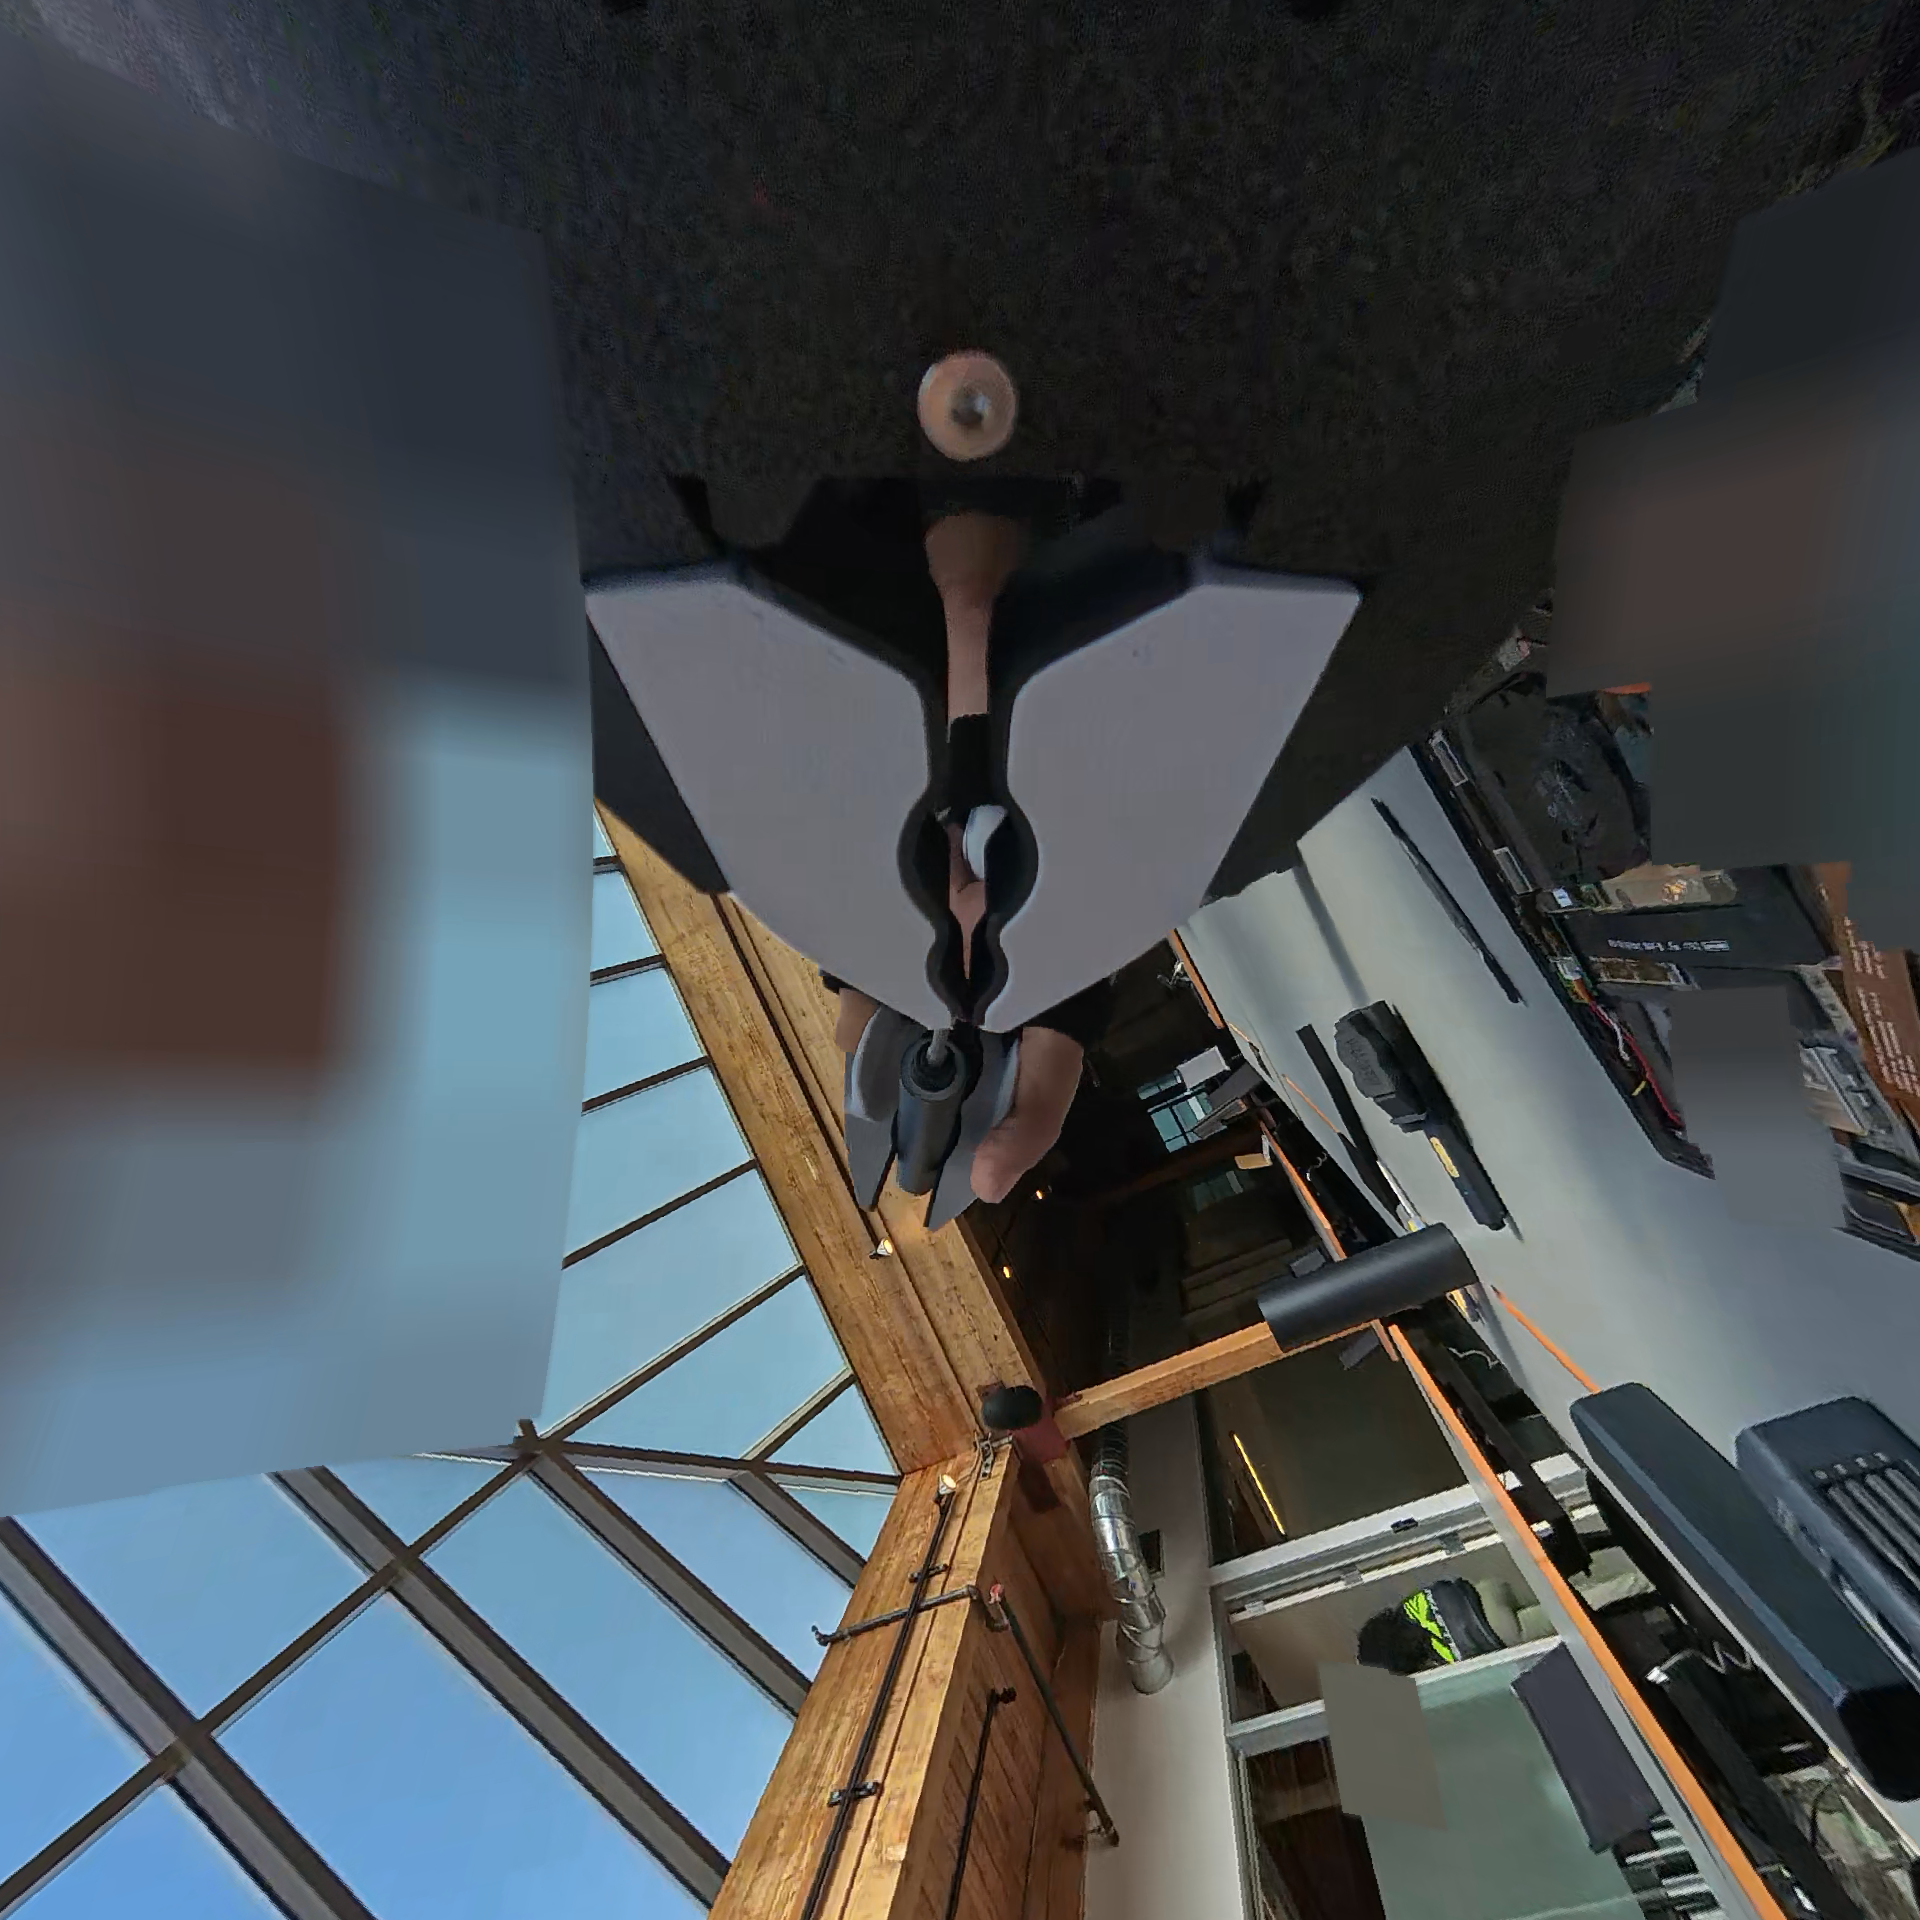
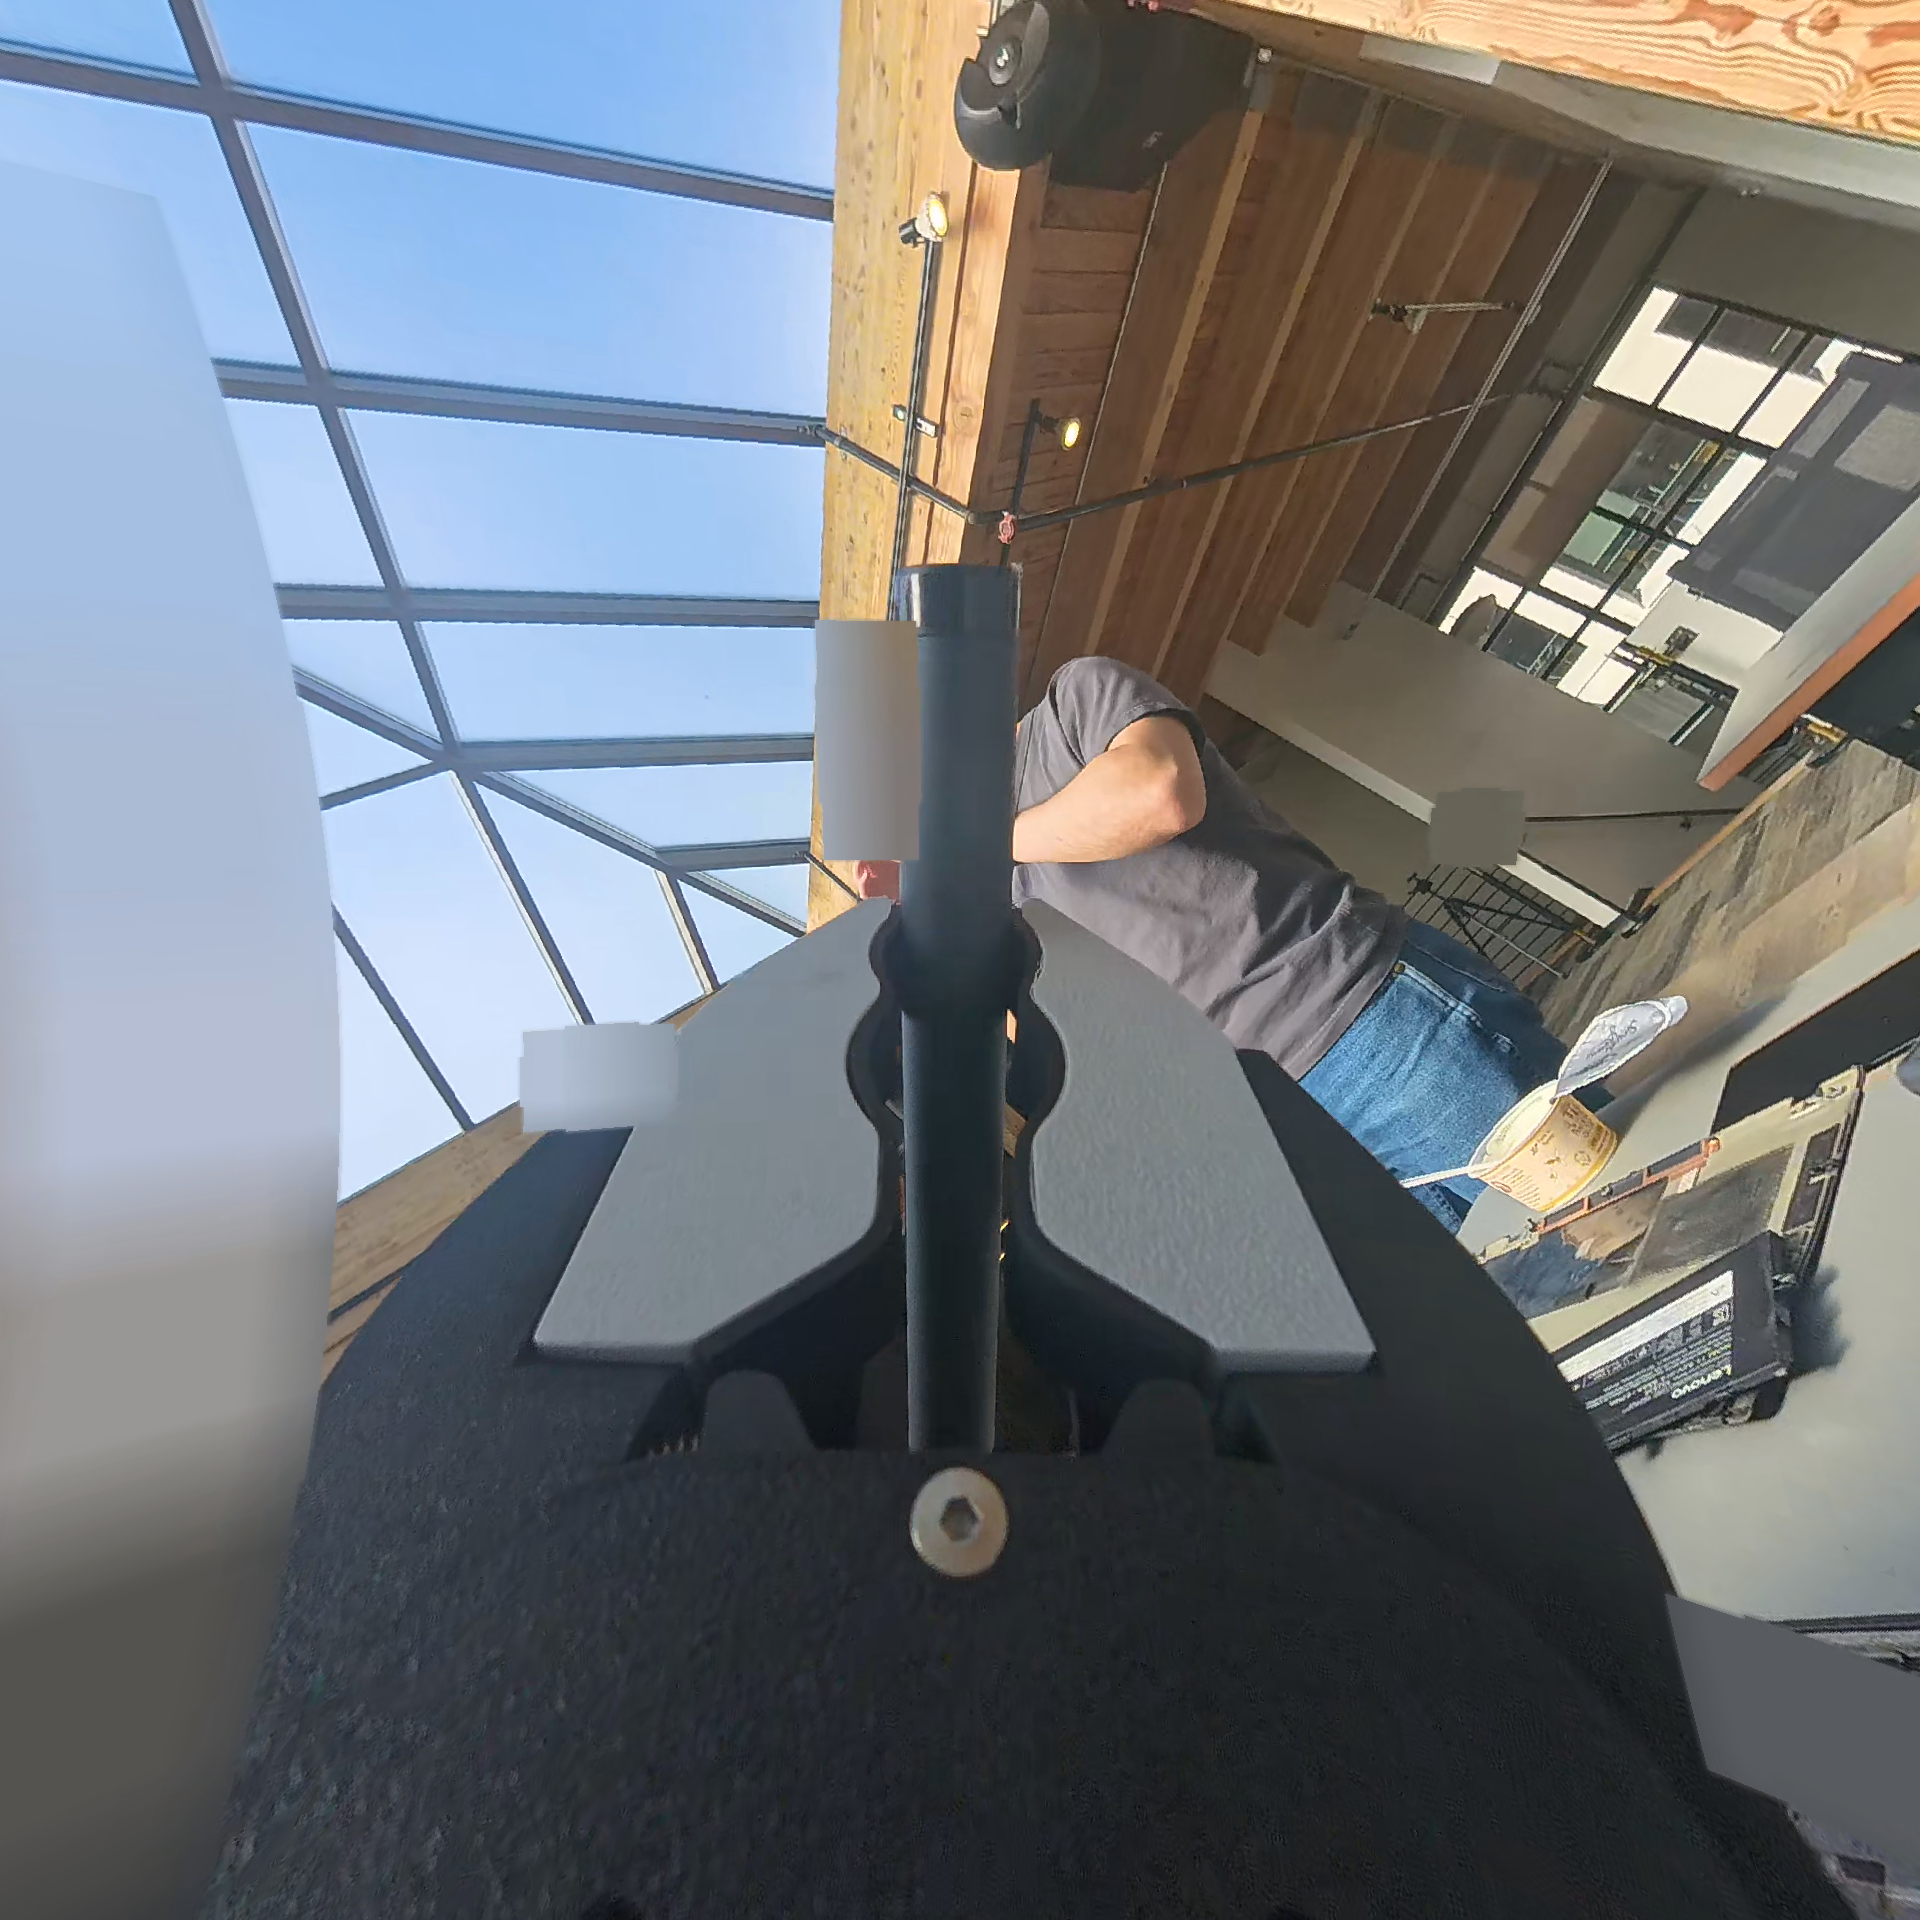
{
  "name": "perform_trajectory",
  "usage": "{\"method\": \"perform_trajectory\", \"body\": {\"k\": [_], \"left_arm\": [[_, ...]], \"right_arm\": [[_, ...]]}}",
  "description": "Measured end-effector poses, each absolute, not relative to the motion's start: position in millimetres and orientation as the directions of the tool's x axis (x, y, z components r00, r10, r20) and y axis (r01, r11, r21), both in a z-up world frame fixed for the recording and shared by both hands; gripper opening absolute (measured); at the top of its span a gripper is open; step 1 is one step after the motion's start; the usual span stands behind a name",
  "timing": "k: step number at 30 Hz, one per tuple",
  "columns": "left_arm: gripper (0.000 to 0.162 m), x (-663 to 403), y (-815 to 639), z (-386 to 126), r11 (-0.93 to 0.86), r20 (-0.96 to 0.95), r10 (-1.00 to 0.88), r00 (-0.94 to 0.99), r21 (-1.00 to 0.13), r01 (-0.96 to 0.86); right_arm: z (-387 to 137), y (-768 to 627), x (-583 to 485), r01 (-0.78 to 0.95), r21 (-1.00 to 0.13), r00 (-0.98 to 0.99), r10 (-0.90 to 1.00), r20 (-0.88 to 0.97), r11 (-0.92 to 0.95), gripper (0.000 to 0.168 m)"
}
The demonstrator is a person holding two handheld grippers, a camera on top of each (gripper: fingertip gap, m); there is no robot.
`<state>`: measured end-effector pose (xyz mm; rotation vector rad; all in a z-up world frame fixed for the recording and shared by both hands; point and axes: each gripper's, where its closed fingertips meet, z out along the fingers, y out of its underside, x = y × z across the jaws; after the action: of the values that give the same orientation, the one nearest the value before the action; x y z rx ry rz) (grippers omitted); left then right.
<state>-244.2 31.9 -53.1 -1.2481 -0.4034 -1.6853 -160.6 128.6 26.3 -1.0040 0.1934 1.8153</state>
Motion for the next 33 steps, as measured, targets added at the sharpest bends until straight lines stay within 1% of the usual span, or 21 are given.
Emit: {"method": "perform_trajectory", "body": {"k": [4, 12, 33], "left_arm": [[0.000, -243.1, 34.2, -52.5, -0.473, 0.872, -0.487, -0.053, -0.213, 0.855], [0.000, -241.6, 38.2, -55.7, -0.467, 0.881, -0.469, -0.063, -0.187, 0.864], [0.000, -240.5, 40.8, -58.7, -0.457, 0.888, -0.458, -0.032, -0.204, 0.866]], "right_arm": [[24.6, 129.0, -161.8, -0.830, -0.310, -0.123, 0.695, -0.709, -0.463, 0.016], [22.9, 130.1, -165.3, -0.826, -0.328, -0.108, 0.699, -0.706, -0.459, 0.016], [19.3, 132.5, -169.3, -0.824, -0.340, -0.089, 0.696, -0.712, -0.453, 0.016]]}}
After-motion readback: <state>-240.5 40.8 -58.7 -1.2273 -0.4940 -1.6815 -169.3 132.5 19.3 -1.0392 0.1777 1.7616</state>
